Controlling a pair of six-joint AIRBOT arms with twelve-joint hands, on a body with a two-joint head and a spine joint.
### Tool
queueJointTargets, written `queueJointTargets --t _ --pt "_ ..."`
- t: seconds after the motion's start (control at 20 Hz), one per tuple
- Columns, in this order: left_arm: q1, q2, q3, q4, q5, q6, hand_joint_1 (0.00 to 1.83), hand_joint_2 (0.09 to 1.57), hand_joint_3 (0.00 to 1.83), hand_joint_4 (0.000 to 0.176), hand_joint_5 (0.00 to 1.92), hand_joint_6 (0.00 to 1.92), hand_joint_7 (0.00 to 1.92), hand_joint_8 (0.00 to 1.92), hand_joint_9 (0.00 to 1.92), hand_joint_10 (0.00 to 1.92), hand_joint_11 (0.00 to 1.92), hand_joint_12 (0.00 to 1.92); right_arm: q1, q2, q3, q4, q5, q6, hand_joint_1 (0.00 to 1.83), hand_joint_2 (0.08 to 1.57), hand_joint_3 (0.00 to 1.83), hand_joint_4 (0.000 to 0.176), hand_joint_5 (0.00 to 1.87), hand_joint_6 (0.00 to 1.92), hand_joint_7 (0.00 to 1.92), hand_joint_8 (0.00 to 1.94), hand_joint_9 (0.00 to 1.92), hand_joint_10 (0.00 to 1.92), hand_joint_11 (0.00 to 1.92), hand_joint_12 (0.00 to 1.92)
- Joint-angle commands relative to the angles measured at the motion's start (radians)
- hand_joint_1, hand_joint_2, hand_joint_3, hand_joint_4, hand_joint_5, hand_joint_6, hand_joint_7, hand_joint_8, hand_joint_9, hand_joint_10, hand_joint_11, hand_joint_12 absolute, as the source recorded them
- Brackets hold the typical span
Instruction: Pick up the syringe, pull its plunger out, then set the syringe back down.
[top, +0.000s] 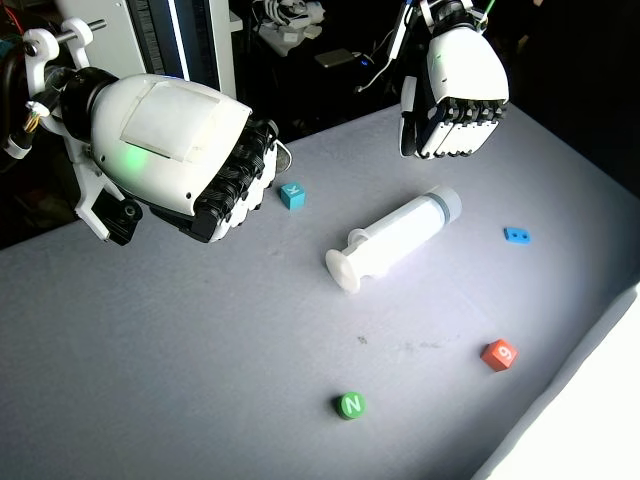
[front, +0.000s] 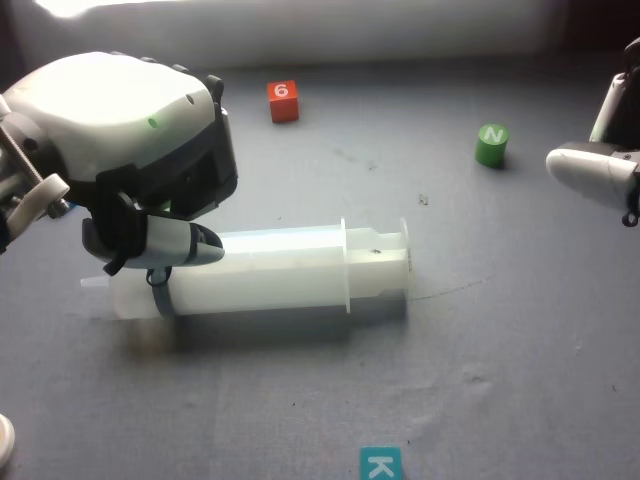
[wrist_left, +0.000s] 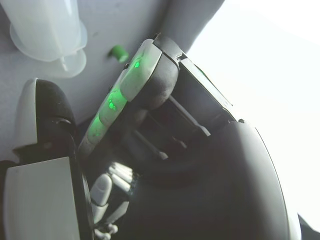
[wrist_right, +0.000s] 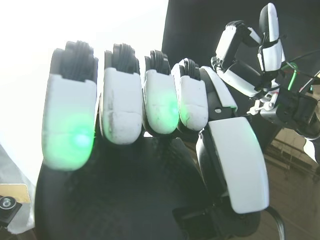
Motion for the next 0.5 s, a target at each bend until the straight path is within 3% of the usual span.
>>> queueJointTargets --t 0.0,0.1,0.25,0.45 --pt "-0.016 -0.002 -0.005 0.031 -0.071 0.009 0.00 1.03 0.13 0.000 0.00 0.01 0.00 0.02 0.00 0.01 0.00 0.03 0.015 0.003 0.002 -0.013 0.119 0.004 0.01 1.09 0.14 0.000 0.00 0.00 0.00 0.00 0.00 0.00 0.00 0.00" --pt "-0.016 -0.002 -0.005 0.028 -0.071 0.017 0.00 1.08 0.02 0.000 0.00 0.00 0.00 0.00 0.00 0.00 0.00 0.00 0.015 0.003 0.002 -0.012 0.125 0.004 0.03 1.15 0.02 0.000 0.00 0.00 0.00 0.00 0.00 0.00 0.00 0.00" --pt "-0.018 -0.002 -0.008 -0.028 -0.072 0.073 0.00 1.08 0.02 0.000 0.00 0.00 0.00 0.00 0.00 0.00 0.00 0.00 0.014 0.003 0.002 -0.012 0.123 0.004 0.05 1.13 0.01 0.000 0.00 0.00 0.00 0.00 0.00 0.00 0.00 0.00" --pt "-0.015 -0.005 -0.008 -0.061 -0.080 0.086 0.00 1.08 0.01 0.000 0.00 0.00 0.00 0.00 0.00 0.00 0.00 0.00 0.013 0.003 0.002 -0.012 0.124 0.001 0.05 1.11 0.00 0.000 0.00 0.00 0.00 0.00 0.00 0.00 0.00 0.00"
